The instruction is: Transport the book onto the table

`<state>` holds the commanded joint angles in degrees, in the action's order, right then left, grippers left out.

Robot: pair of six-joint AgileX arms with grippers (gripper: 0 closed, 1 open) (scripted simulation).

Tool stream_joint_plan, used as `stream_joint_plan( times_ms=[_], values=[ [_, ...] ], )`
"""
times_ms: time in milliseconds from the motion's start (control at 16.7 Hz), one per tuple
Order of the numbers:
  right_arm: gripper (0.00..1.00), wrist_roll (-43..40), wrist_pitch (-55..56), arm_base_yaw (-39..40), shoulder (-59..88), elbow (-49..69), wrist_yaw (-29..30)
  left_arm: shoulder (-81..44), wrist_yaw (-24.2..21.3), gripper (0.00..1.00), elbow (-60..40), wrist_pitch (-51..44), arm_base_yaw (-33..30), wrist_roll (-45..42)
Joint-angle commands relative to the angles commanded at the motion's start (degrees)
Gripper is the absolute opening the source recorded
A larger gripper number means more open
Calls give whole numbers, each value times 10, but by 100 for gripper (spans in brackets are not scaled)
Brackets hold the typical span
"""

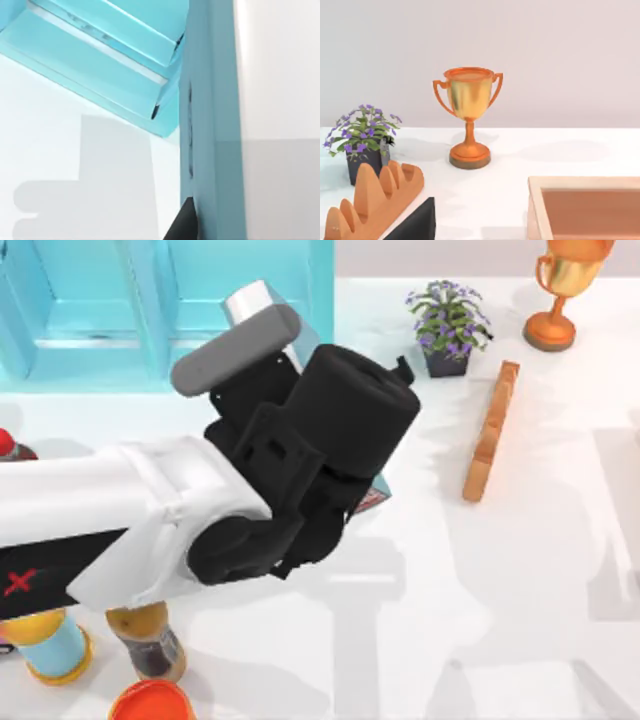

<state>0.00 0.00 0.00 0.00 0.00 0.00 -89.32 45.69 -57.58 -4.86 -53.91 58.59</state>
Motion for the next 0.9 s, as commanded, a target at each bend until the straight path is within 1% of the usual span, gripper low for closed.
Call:
stream_joint_plan(
  times_ms=[420, 600, 720, 900],
  values=[
    [100, 0, 0, 0, 0, 0, 0, -108, 137, 0, -47, -128, -152, 541],
    [100, 0, 0, 0, 0, 0, 0, -148, 190, 0, -61, -182, -213, 755],
    [100, 0, 0, 0, 0, 0, 0, -170, 221, 0, -66, -215, -250, 876],
    [100, 0, 0, 0, 0, 0, 0, -198, 258, 0, -71, -258, -296, 1011]
  ],
)
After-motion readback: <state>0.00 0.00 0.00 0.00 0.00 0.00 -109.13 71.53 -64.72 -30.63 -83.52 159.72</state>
